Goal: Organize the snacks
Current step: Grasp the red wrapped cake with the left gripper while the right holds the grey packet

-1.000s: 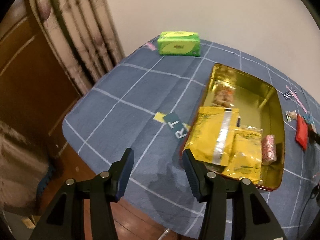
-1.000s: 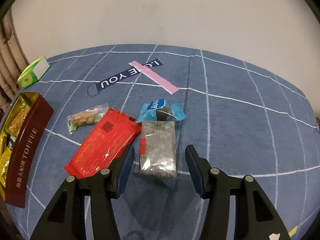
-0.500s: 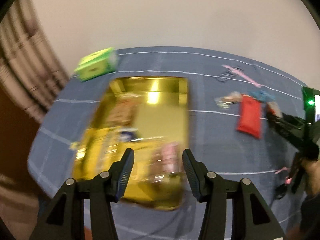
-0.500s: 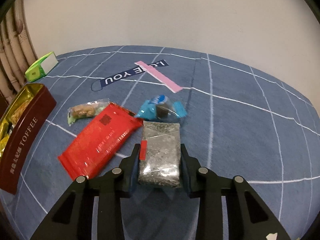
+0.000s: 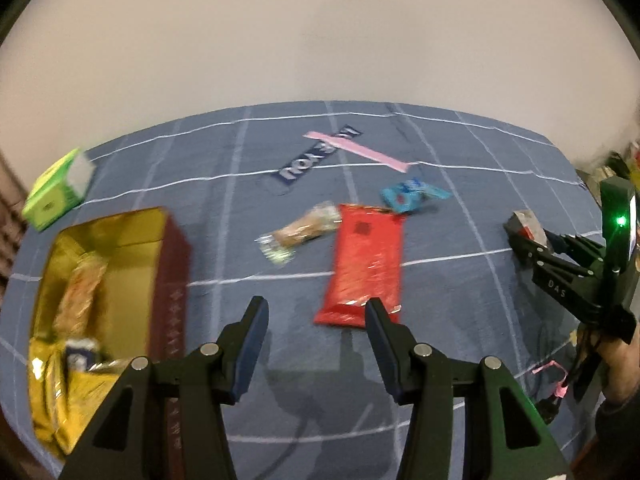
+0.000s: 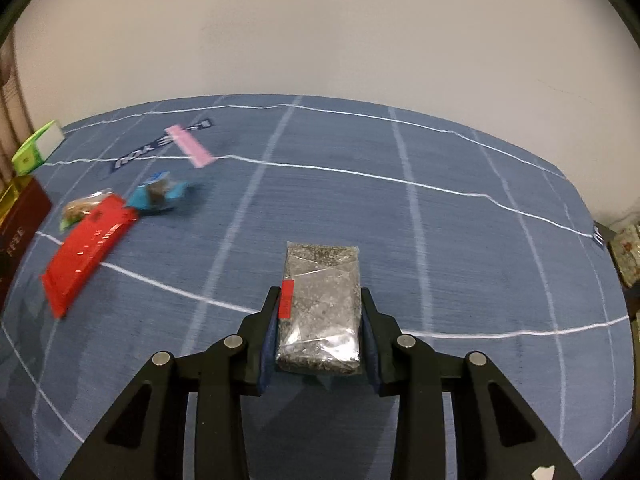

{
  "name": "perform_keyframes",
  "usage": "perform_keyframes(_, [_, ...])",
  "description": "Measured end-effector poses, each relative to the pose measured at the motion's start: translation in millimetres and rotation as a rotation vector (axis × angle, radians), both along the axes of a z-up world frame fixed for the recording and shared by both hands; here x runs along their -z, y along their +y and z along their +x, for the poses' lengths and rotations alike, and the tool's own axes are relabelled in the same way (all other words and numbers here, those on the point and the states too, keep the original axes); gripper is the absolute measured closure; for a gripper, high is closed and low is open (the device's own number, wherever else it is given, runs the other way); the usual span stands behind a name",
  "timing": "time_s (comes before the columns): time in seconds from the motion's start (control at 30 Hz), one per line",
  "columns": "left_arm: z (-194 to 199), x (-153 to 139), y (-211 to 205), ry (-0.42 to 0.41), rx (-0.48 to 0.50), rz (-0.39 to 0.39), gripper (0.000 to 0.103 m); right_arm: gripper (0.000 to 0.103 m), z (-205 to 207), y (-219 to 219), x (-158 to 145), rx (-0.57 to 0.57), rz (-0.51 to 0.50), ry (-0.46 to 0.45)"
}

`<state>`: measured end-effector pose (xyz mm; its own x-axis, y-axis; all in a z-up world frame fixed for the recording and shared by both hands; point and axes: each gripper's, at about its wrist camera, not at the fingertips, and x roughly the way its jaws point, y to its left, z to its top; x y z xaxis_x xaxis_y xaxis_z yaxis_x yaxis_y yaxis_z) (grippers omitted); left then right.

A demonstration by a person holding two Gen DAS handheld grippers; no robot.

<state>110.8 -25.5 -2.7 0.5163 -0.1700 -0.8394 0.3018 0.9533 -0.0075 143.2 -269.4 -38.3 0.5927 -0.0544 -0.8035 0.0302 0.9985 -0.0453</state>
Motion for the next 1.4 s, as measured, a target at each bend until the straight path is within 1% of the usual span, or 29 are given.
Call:
perform_keyframes(0.03, [3.3,1.8,-7.9,0.003,0.009,0.003,0.052,0.07,-1.5,-5.9,0.2,0.009,0.006,-0.002])
perform_keyframes(0.07, [4.6,2.1,-12.7,0.005,0.02,-0.002,0.049,0.07,-2.9,-10.4,0.8,0.015,0.012,-0.003])
perform_keyframes(0.13, [8.7,5.5,-23.4,0.012,0.035,0.001,0.033,0.07,-4.0,-14.8,1.0,0.024,0.028,-0.002])
perform_keyframes(0.3, [19.6,10.0,-42.1,0.017,0.068,0.01,0.032,0.07,-3.8,-14.8,2.1,0.025,0.029,-0.002])
perform_keyframes(0.43, [34.9,21.9,-48.8,0.07,0.083,0.01,0.032,0.07,-5.2,-15.8,2.2,0.025,0.037,-0.002])
perform_keyframes(0.6, [47.5,36.3,-52.4,0.095,0.075,0.03,0.032,0.07,-4.2,-15.7,2.9,0.026,0.039,-0.002])
perform_keyframes(0.8, [57.0,47.5,-48.6,0.101,0.045,0.027,0.032,0.07,-4.2,-15.6,3.4,0.028,0.039,-0.003])
perform_keyframes(0.9, [60.2,51.5,-49.4,0.11,0.048,0.022,0.032,0.07,-4.3,-15.6,3.5,0.028,0.038,-0.003])
perform_keyframes(1.03, [60.6,52.1,-50.8,0.093,0.05,0.021,0.033,0.07,-4.4,-15.2,3.6,0.028,0.038,-0.003])
perform_keyframes(1.1, [62.2,52.6,-50.3,0.09,0.04,0.018,0.033,0.07,-4.3,-15.5,3.5,0.028,0.038,-0.003])
perform_keyframes(1.13, [61.7,52.1,-50.6,0.085,0.039,0.017,0.04,0.07,-4.3,-15.4,3.7,0.028,0.038,-0.003])
perform_keyframes(1.17, [60.6,51.1,-51.1,0.077,0.043,0.014,0.052,0.07,-4.4,-15.3,3.7,0.028,0.038,-0.003])
perform_keyframes(1.23, [59.3,50.1,-54.3,0.078,0.049,0.02,0.053,0.07,-4.3,-15.1,3.8,0.028,0.038,-0.003])
perform_keyframes(1.27, [58.6,49.3,-54.1,0.077,0.05,0.019,0.056,0.07,-4.4,-15.4,3.6,0.028,0.038,-0.003])
perform_keyframes(1.4, [52.1,47.7,-51.8,0.086,0.053,0.016,0.057,0.07,-4.5,-15.2,3.7,0.028,0.038,-0.004])
